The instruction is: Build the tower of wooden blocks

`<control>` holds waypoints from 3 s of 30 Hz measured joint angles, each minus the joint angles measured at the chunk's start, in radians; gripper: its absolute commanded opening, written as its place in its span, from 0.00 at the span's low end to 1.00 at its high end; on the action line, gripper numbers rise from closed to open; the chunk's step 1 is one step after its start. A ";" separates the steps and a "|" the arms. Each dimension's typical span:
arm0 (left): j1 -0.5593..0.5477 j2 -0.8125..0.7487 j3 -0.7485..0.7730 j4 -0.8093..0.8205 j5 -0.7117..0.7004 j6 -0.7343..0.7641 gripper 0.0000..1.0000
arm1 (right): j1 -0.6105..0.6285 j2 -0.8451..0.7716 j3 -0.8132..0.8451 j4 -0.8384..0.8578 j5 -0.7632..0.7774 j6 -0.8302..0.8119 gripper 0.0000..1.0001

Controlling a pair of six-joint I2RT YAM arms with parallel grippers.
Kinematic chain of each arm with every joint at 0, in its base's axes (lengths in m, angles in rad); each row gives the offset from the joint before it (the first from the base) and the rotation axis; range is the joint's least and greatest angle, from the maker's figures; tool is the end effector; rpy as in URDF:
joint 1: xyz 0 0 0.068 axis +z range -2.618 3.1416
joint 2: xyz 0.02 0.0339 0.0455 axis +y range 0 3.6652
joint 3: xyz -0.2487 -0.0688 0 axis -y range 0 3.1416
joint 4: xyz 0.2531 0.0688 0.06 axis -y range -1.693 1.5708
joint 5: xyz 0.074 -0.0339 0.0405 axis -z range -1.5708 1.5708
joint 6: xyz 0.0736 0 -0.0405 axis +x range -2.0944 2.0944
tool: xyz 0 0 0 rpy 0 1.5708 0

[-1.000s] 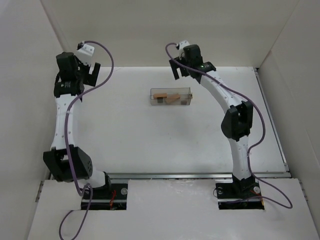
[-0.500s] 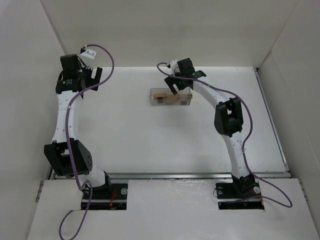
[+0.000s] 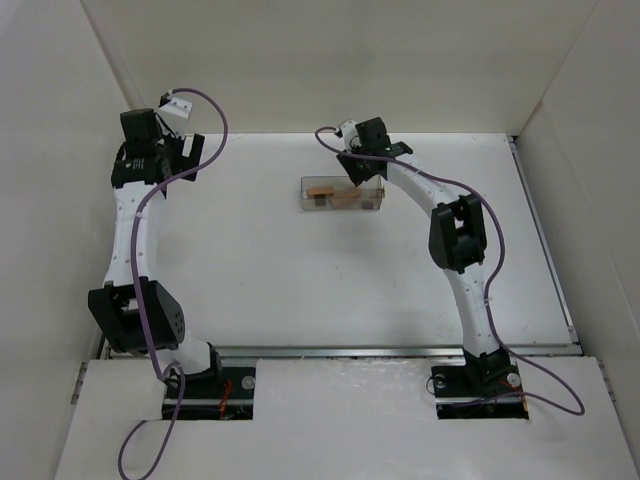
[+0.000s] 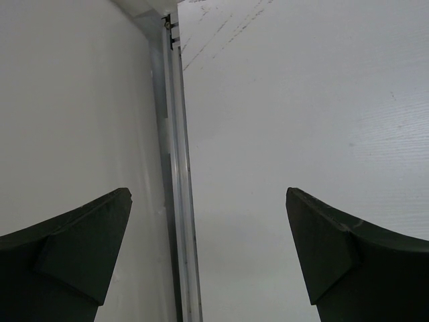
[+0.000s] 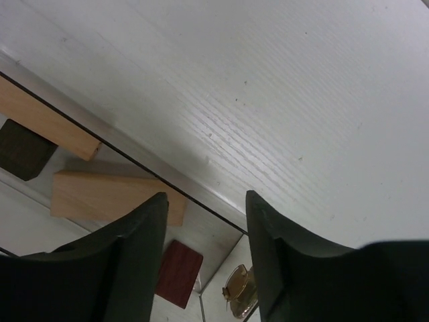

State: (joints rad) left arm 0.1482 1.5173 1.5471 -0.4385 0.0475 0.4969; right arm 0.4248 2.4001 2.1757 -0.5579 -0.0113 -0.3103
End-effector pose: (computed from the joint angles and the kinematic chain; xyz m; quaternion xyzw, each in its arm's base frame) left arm 0.3895 0.0546 0.3707 0.1578 0.8207 0.1551 0.5267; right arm 0.5174 0.2349 0.1796 -0.3338 0.8608 0.0272 0.3832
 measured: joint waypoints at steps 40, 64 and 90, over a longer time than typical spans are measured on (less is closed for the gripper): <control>-0.048 -0.128 -0.121 0.045 0.028 -0.042 1.00 | 0.205 -0.255 -0.436 -0.037 0.277 0.248 0.21; -0.056 -0.154 -0.126 0.045 0.011 -0.041 1.00 | 0.210 -0.231 -0.460 -0.080 1.106 0.293 0.00; -0.057 -0.168 -0.131 0.049 -0.007 -0.041 1.00 | 0.284 -0.228 -0.281 -0.244 0.783 0.410 0.99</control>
State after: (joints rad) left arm 0.0910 1.3495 1.4158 -0.3897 0.0406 0.4561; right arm 0.7086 2.1719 1.8946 -0.8017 0.7719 0.0994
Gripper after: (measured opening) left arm 1.000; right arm 0.993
